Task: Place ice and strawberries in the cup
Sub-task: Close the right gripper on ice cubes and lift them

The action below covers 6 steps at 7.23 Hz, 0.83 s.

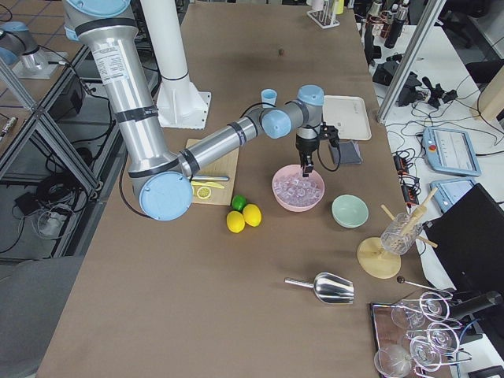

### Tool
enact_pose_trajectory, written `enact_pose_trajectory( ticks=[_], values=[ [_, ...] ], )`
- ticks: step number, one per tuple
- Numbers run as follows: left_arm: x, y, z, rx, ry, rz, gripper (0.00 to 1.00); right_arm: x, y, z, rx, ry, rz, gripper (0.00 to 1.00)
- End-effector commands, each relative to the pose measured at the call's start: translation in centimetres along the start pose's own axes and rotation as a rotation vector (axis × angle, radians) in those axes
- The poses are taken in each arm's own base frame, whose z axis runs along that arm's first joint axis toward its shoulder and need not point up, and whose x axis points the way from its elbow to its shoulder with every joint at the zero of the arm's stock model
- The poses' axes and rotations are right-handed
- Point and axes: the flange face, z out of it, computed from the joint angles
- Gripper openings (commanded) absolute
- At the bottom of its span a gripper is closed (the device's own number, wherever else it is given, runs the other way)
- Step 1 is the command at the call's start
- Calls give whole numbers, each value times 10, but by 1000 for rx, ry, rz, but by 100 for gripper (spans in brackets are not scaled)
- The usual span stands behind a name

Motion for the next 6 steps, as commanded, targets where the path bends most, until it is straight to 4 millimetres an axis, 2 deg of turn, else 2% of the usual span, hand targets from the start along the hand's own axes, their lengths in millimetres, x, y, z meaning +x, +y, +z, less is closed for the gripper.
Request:
enact_pose_trajectory(
  ticks=[1, 2, 3, 4, 5, 6],
  values=[
    [0, 0, 1, -1, 0, 0, 97, -45, -18, -54, 58, -121, 29, 0],
    [0, 0, 0, 0, 0, 1, 98, -105, -19, -68, 53, -187, 113, 0],
    [1, 0, 0, 1, 0, 2, 97, -177, -10, -77, 44, -240, 169, 0],
    [-1, 0, 1, -2, 0, -1, 98, -255, 9, -76, 80, -300, 225, 0],
    [-1, 1, 2, -3, 0, -2, 98, -323, 40, -69, 126, -350, 280, 0],
    [-1, 1, 2, -3, 0, -3, 98, -378, 73, -58, 146, -353, 297, 0]
  ],
)
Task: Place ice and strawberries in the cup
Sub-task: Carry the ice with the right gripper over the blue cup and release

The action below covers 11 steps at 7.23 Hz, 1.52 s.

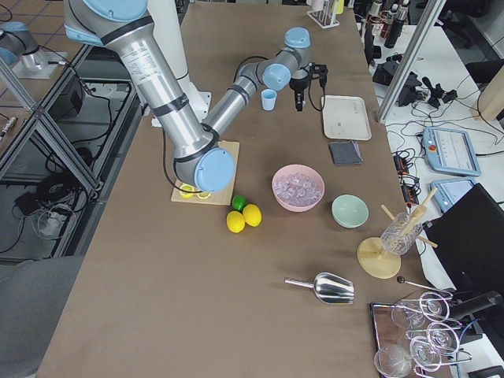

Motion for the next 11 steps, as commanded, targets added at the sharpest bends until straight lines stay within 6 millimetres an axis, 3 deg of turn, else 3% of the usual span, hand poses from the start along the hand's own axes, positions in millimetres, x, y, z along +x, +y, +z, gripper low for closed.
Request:
enact_pose_trajectory(
  ticks=[1, 2, 4, 7, 8, 9, 11],
  values=[
    [-1, 1, 1, -3, 0, -3, 98, -87, 94, 55, 50, -17, 41, 0],
    [-3, 3, 3, -7, 0, -7, 98, -106, 120, 75, 53, -3, 43, 0],
    [-5, 4, 5, -12, 0, -11, 98, -135, 117, 98, 65, 27, 46, 0],
    [-16, 9, 16, -2, 0, -2, 98, -131, 112, 112, 79, 60, 45, 0],
    [-16, 8, 17, 0, 0, 0, 98, -130, 113, 113, 77, 61, 46, 41],
    [-16, 8, 17, 0, 0, 0, 97, -130, 116, 114, 74, 62, 57, 99],
    [-16, 8, 17, 0, 0, 0, 97, -133, 120, 113, 63, 55, 54, 100]
  ],
)
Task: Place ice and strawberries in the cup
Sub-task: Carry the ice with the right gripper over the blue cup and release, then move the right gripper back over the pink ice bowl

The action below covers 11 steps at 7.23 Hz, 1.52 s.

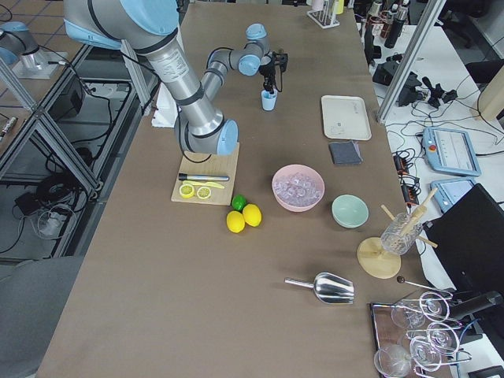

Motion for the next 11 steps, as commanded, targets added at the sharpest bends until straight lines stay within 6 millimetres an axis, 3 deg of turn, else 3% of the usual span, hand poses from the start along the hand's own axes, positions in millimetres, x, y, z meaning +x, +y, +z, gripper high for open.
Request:
enact_pose_trajectory(
  ticks=[1, 2, 3, 4, 6, 7, 8, 9, 10, 11],
  values=[
    [0, 0, 0, 0, 0, 0, 98, -3, 6, -3, -10, -9, -3, 100],
    [0, 0, 0, 0, 0, 0, 97, -5, 8, -13, -23, -30, -6, 100],
    [0, 0, 0, 1, 0, 1, 97, -2, -7, -35, -35, -55, -4, 100],
    [1, 0, -1, 2, 0, 2, 97, 29, -49, -47, -43, -10, 10, 100],
    [3, -1, -3, 7, 0, 5, 98, 120, -137, -79, -7, 171, -170, 100],
    [4, -2, -5, 10, 0, 8, 98, 174, -184, -91, -53, 205, -220, 100],
    [6, -3, -6, 13, 2, 11, 98, 234, -217, -105, -89, 217, -278, 100],
    [6, -3, -6, 15, 2, 12, 98, 298, -238, -111, -129, 233, -380, 100],
    [7, -5, -7, 16, 2, 12, 97, 357, -245, -105, -155, 252, -431, 100],
    [7, -5, -7, 16, 2, 12, 98, 390, -245, -102, -143, 245, -440, 100]
  ],
)
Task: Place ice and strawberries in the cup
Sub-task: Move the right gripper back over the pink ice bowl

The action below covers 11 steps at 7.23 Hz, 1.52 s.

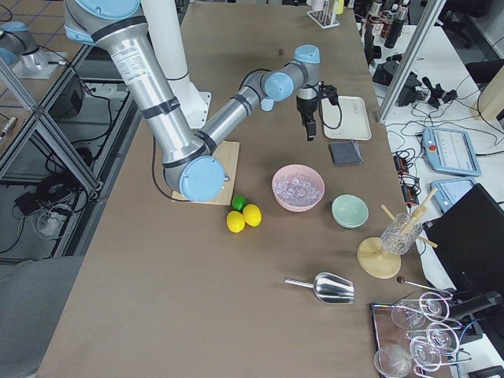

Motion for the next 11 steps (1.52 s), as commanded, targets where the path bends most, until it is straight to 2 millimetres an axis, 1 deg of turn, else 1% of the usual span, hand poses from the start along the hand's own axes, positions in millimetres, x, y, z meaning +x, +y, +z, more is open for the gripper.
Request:
enact_pose_trajectory(
  ticks=[1, 2, 3, 4, 5, 6, 8, 9, 10, 11],
  values=[
    [3, -9, -2, 7, 0, 6, 97, 71, 27, 21, -26, -16, -24, 100],
    [2, -9, -2, 6, 0, 5, 98, 90, 30, 15, -26, -22, -30, 100],
    [3, -10, -3, 10, 0, 9, 97, 110, 37, 20, -42, -16, -50, 100],
    [2, -8, -1, 5, 0, 6, 98, 120, 39, 18, -40, -11, -55, 100],
    [2, -5, -2, 5, 0, 6, 97, 123, 42, 19, -54, -28, -47, 100],
    [0, -3, 0, 1, 0, 2, 97, 124, 42, 24, -65, -31, -42, 100],
    [-1, -3, 1, 0, 0, 2, 97, 116, 44, 31, -92, -61, -40, 70],
    [-1, -3, 1, 0, 0, 2, 97, 115, 46, 40, -108, -58, -40, 61],
    [0, -3, 0, 1, 0, 3, 98, 108, 42, 52, -122, -47, -58, 61],
    [0, -3, 0, 1, 0, 3, 97, 96, 34, 64, -126, -19, -80, 63]
  ],
)
